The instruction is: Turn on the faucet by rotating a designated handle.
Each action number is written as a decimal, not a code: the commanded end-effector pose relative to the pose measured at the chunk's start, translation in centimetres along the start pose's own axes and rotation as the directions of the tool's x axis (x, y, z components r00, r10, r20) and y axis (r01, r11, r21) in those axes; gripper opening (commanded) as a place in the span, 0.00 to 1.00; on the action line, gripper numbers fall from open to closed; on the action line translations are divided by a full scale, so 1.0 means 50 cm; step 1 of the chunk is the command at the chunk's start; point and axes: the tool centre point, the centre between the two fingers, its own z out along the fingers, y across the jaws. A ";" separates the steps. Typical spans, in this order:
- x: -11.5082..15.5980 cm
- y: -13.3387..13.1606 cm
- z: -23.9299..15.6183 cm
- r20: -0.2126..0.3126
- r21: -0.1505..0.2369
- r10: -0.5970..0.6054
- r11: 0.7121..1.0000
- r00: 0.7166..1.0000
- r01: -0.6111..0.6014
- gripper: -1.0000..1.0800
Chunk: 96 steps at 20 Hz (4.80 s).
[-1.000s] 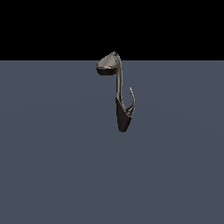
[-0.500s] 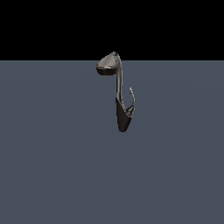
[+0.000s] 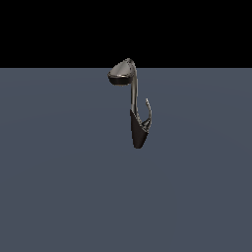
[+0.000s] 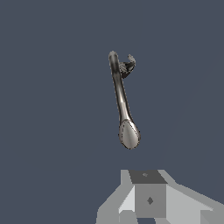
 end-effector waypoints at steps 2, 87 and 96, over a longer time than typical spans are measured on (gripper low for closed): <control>0.047 -0.013 0.030 0.042 0.037 0.104 0.994 0.994 -0.106 0.00; 0.312 0.114 0.504 0.604 0.095 0.762 0.219 0.231 -0.971 0.00; 0.288 0.195 0.570 0.606 0.079 0.765 0.214 0.217 -0.974 0.00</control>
